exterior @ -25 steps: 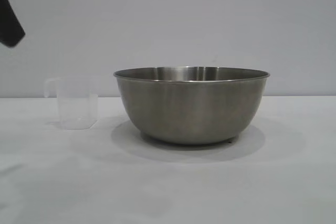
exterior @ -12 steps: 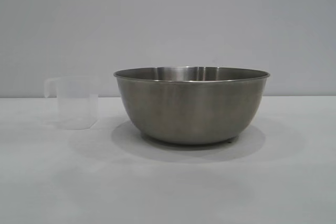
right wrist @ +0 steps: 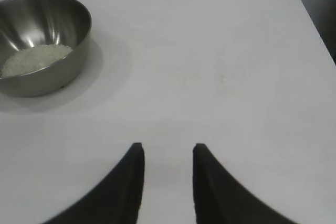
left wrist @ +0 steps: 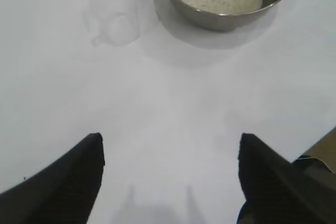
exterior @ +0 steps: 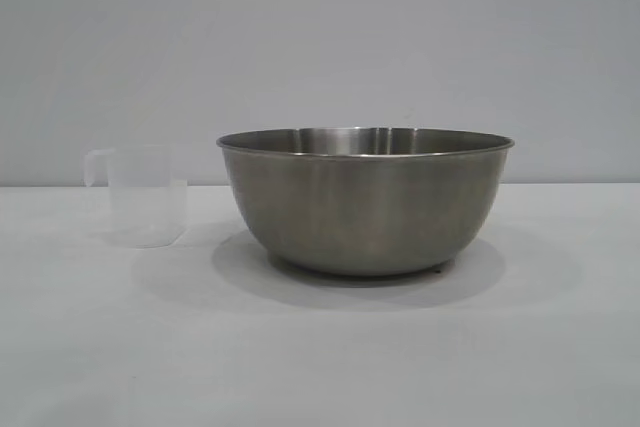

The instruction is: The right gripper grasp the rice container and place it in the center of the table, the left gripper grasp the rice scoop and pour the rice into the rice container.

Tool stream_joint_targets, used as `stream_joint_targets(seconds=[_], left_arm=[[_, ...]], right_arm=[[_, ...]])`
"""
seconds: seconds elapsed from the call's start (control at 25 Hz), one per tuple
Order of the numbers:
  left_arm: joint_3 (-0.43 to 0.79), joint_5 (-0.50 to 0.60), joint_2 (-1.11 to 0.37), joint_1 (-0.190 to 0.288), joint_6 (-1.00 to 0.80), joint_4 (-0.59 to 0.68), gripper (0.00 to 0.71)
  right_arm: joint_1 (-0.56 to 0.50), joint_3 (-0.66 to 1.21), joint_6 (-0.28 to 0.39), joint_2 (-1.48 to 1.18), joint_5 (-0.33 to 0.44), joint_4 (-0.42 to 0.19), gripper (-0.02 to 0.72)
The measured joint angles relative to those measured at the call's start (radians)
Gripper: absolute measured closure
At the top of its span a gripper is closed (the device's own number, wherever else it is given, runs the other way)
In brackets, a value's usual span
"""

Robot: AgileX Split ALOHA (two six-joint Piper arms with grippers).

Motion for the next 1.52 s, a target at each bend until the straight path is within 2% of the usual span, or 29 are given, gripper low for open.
stream_joint_targets(seconds=[0.24, 0.4, 0.6, 0.76, 1.44, 1.52], left_arm=[[0.009, 0.074, -0.131, 0.000, -0.038, 0.025, 0.238], [0.108, 0.077, -0.216, 0.000, -0.054, 0.034, 0.238], [0.206, -0.022, -0.296, 0.000, -0.066, 0.044, 0.238], [0.225, -0.069, -0.308, 0.000, -0.078, 0.046, 0.238], [0.236, -0.069, -0.308, 0.000, -0.103, 0.056, 0.238], [0.236, -0.069, -0.308, 0.020, -0.103, 0.056, 0.238]], right_arm=[[0.000, 0.000, 0.000, 0.000, 0.000, 0.000, 0.484], [0.000, 0.000, 0.000, 0.000, 0.000, 0.000, 0.484], [0.000, 0.000, 0.000, 0.000, 0.000, 0.000, 0.484], [0.000, 0.000, 0.000, 0.000, 0.000, 0.000, 0.484], [0.000, 0.000, 0.000, 0.000, 0.000, 0.000, 0.484], [0.000, 0.000, 0.000, 0.000, 0.000, 0.000, 0.484]])
